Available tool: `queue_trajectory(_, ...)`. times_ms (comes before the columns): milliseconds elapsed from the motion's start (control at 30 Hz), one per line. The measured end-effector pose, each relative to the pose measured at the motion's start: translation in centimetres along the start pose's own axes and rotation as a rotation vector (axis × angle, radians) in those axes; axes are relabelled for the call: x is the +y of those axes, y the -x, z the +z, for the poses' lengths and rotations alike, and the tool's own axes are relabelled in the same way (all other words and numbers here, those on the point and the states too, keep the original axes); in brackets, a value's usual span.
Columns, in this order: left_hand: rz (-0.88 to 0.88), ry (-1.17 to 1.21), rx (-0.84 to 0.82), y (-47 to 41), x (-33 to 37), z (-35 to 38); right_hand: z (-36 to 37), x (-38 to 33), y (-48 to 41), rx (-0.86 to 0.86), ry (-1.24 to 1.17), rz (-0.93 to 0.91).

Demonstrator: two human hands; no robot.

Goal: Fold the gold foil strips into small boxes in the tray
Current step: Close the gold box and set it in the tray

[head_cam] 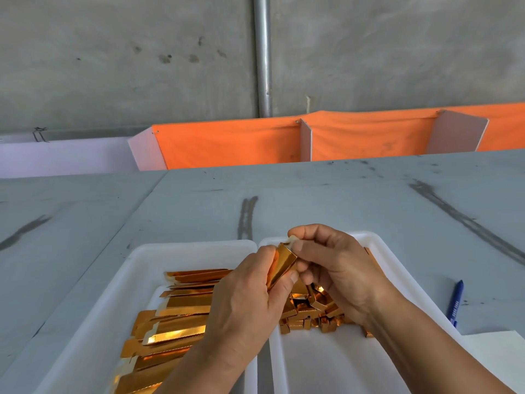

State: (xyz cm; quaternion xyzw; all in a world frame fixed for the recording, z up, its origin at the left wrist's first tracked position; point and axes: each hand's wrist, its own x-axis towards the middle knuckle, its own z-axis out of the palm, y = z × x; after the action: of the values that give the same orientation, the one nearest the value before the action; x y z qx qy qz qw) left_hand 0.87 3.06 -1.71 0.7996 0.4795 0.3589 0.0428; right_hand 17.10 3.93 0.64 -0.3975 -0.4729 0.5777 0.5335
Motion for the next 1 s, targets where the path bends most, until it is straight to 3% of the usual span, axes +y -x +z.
queue_trajectory(267,0.037,-0.004,-0.021,-0.2,-0.4,-0.4,-0.5,-0.1,-0.2,0.013,0.006,0.112)
queue_trajectory(433,0.051,-0.012,0.008,0.0,-0.2,-0.2,-0.1,0.0,0.0,0.136,0.258,-0.05)
queue_trajectory(667,0.042,-0.008,-0.026,-0.1,-0.1,-0.2,0.2,0.0,0.6,0.119,0.436,-0.234)
queue_trajectory(1000,0.014,-0.026,0.006,0.1,-0.4,0.2,0.7,0.1,0.8,0.139,0.54,-0.156)
